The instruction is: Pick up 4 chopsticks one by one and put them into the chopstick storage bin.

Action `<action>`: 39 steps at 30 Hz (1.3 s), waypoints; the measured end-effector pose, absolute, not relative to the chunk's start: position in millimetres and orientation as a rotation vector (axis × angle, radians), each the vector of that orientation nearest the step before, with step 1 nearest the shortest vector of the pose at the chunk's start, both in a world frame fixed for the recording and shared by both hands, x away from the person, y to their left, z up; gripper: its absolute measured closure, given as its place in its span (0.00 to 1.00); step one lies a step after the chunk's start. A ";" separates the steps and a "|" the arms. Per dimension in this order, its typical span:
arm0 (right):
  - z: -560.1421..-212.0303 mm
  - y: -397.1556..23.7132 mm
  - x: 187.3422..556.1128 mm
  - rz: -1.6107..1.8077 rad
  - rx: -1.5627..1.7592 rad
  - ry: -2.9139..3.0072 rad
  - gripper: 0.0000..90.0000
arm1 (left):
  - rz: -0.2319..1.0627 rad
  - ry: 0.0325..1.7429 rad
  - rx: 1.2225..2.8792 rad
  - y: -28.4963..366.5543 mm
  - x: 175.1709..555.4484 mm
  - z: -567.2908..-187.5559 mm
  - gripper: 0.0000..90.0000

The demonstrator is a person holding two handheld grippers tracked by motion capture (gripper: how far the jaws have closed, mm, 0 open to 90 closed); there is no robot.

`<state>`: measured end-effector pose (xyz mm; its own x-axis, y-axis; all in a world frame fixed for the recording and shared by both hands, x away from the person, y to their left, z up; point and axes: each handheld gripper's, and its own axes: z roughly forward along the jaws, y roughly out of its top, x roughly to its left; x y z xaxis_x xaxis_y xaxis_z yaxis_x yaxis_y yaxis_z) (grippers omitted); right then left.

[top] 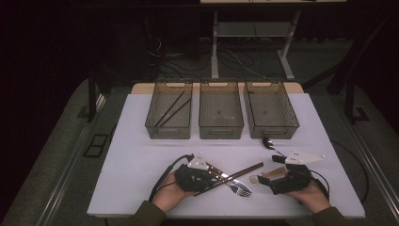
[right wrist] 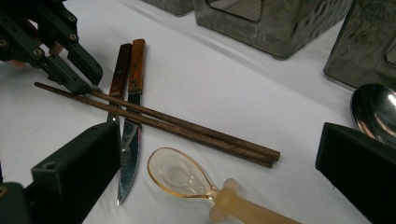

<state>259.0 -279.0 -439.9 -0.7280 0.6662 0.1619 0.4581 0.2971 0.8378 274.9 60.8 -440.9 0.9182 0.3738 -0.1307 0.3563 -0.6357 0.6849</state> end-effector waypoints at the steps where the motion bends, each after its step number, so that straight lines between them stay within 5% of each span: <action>1: -439.9 -279.0 259.0 1.401 1.038 2.347 0.00 | 0.031 0.513 2.312 60.4 275.0 -441.4 0.83; 39: -439.9 -278.9 258.9 1.403 1.036 2.347 0.00 | 0.094 0.466 2.368 50.9 270.6 -444.3 0.95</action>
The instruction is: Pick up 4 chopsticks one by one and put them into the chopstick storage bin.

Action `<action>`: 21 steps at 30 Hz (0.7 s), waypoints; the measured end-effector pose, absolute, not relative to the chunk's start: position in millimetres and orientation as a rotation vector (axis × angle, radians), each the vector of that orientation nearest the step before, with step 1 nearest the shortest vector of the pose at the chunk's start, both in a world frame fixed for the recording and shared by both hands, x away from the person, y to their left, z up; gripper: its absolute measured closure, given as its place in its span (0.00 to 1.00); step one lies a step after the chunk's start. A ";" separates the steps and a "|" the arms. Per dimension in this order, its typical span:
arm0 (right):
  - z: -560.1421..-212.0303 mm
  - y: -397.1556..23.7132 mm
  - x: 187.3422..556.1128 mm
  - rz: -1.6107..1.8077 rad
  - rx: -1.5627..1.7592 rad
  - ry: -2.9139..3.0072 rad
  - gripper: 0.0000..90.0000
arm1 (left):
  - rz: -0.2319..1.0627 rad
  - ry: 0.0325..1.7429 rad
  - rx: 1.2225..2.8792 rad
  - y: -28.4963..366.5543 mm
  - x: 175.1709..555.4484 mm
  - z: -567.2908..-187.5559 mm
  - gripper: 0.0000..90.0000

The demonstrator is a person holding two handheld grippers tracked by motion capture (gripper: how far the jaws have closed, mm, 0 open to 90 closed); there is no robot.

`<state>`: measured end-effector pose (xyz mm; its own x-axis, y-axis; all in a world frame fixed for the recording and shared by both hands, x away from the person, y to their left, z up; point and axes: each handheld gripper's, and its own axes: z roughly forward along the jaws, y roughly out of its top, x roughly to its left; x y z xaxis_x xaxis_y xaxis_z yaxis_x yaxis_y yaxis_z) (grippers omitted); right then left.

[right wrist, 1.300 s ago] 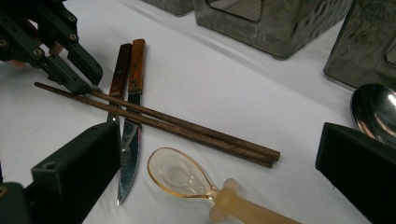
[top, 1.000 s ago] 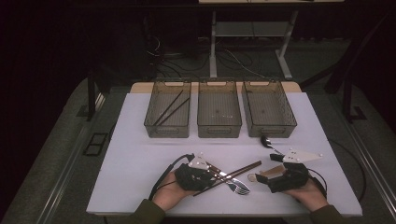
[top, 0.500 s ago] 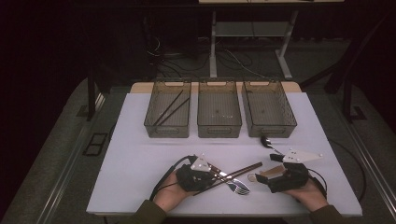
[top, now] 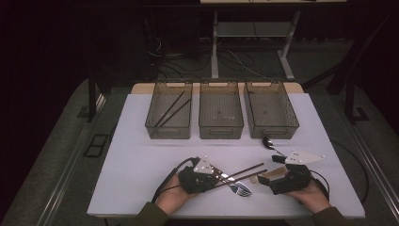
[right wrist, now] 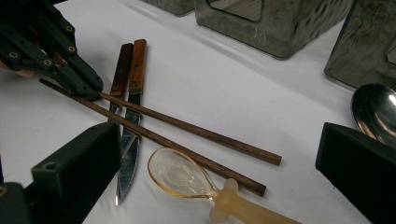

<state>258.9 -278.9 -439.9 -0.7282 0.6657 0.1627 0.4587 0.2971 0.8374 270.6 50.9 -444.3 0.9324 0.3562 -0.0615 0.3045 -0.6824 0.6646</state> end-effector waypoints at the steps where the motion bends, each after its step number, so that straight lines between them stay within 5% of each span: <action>1: -439.9 -279.0 259.0 1.403 1.035 2.347 0.00 | 0.090 0.466 2.368 50.9 270.5 -444.2 0.95; 21: -440.5 -279.5 259.6 1.402 1.033 2.350 0.00 | 0.062 0.504 2.300 58.9 270.2 -436.4 0.95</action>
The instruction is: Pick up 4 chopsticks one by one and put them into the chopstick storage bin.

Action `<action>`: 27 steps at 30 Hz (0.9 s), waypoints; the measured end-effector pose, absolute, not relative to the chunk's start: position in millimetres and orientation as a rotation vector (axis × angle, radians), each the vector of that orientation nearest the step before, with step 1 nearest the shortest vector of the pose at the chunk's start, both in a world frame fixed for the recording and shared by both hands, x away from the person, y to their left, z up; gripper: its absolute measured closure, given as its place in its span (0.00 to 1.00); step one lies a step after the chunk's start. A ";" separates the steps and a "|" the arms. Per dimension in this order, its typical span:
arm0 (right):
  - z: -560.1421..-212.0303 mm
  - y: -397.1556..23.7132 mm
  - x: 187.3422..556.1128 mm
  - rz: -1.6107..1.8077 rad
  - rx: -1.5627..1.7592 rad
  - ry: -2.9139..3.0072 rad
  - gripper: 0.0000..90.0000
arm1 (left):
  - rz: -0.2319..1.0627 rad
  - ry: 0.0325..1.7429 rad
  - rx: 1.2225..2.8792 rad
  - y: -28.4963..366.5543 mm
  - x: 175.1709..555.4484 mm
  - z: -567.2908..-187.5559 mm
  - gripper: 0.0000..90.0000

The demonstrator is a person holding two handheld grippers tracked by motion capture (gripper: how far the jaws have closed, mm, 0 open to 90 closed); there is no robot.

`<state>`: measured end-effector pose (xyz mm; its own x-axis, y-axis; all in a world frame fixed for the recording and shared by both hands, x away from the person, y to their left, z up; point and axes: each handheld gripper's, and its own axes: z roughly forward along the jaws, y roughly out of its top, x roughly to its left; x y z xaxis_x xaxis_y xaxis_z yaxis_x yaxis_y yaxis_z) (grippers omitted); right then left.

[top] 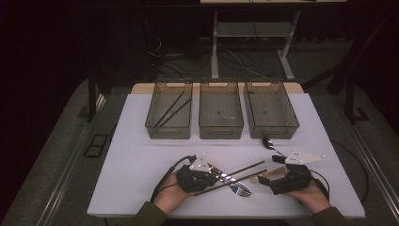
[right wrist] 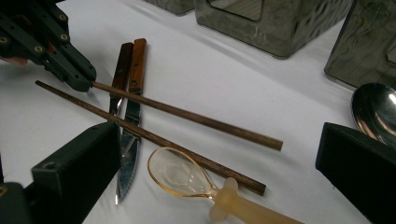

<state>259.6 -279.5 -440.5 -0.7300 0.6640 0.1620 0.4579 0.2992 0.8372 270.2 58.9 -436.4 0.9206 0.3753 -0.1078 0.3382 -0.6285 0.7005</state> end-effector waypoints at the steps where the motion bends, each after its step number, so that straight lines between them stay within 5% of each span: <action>1: -440.7 -279.6 259.9 1.401 1.035 2.351 0.00 | 0.064 0.496 2.305 60.6 271.3 -435.5 0.95; 27: -442.5 -282.3 263.0 1.390 1.050 2.348 0.00 | 0.082 0.521 2.245 90.0 279.5 -422.7 0.95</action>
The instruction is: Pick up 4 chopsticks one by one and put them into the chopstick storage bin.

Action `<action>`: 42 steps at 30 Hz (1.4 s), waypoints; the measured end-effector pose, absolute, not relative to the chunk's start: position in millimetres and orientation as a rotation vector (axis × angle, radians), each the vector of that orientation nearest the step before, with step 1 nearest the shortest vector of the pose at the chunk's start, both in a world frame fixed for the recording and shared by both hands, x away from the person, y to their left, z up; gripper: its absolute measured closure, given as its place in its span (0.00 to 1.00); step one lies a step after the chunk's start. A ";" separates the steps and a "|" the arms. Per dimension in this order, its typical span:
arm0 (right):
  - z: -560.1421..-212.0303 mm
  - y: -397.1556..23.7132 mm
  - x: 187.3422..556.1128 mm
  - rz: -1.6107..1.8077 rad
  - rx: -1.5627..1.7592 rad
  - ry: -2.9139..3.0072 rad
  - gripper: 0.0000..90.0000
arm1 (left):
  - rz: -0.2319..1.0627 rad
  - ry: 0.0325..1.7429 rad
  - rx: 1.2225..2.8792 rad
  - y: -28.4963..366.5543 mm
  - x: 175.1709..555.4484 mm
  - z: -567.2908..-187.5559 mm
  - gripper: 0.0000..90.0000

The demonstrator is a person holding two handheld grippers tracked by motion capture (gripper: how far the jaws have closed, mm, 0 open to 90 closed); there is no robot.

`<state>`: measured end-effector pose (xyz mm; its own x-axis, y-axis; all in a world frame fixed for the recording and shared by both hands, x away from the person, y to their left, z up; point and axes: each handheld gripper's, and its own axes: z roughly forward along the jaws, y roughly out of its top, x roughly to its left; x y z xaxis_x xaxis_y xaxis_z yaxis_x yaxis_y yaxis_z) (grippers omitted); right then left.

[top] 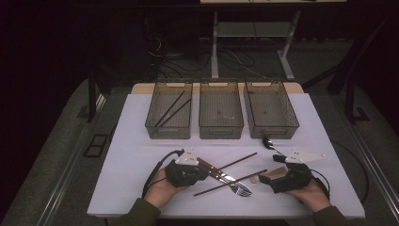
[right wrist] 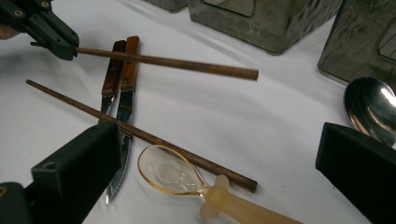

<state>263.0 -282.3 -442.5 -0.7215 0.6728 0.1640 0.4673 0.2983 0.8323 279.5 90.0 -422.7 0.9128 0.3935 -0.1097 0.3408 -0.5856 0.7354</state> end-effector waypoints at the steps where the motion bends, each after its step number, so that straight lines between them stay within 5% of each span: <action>1: -442.5 -282.4 263.1 1.391 1.051 2.347 0.00 | 0.085 0.525 2.241 92.3 280.2 -422.0 0.95; 42: -440.6 -283.0 265.7 1.418 1.065 2.325 0.00 | 0.257 0.750 2.013 179.4 310.1 -391.7 0.95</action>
<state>265.7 -283.0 -440.6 -0.7141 0.6771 0.1777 0.4681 0.2732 0.8404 310.1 179.4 -391.7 0.7908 0.6011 -0.1154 0.4042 -0.3713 0.8359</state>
